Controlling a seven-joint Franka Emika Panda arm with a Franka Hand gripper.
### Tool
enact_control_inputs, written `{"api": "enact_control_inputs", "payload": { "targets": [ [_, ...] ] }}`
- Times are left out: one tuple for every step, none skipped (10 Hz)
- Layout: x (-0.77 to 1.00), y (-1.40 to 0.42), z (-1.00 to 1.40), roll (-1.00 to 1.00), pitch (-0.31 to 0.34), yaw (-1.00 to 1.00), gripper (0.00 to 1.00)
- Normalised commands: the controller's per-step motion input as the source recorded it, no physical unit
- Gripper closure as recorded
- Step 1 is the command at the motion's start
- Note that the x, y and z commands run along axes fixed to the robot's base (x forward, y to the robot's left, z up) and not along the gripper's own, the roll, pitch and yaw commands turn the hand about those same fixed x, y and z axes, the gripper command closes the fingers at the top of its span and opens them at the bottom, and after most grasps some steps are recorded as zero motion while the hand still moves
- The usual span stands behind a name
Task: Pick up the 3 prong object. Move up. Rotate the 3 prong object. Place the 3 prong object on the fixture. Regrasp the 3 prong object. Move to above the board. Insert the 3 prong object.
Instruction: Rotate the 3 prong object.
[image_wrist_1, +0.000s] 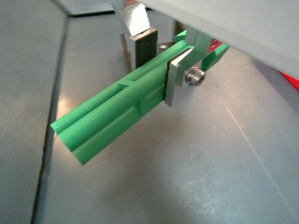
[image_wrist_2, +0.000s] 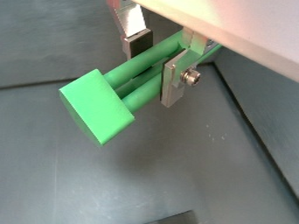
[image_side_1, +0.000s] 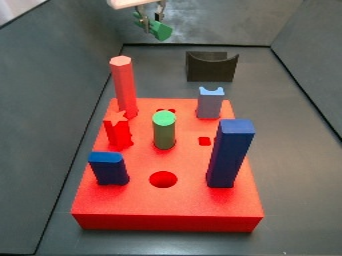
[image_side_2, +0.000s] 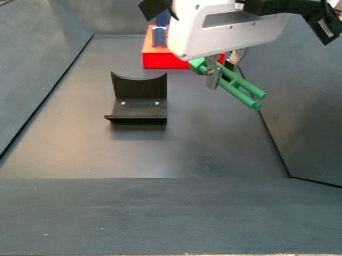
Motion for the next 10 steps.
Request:
{"api": "enact_control_inputs", "payload": {
  "targets": [
    [0.03, 0.03, -0.03, -0.01, -0.025, -1.0, 1.0],
    [0.03, 0.03, -0.03, -0.02, -0.028, -1.0, 1.0],
    [0.03, 0.03, -0.03, -0.02, -0.033, -1.0, 1.0],
    [0.02, 0.03, -0.03, -0.02, -0.038, -1.0, 1.0],
    [0.02, 0.03, -0.04, -0.03, -0.048, -1.0, 1.0],
    [0.02, 0.03, -0.04, -0.03, -0.053, -0.94, 1.0],
    [0.02, 0.03, -0.04, -0.03, -0.051, -0.61, 1.0],
    [0.02, 0.02, -0.04, -0.03, -0.05, -0.42, 1.0],
    [0.02, 0.02, -0.04, -0.03, -0.048, -0.25, 1.0],
    [0.0, 0.0, -1.0, 0.0, 0.0, 0.0, 1.0]
  ]
}}
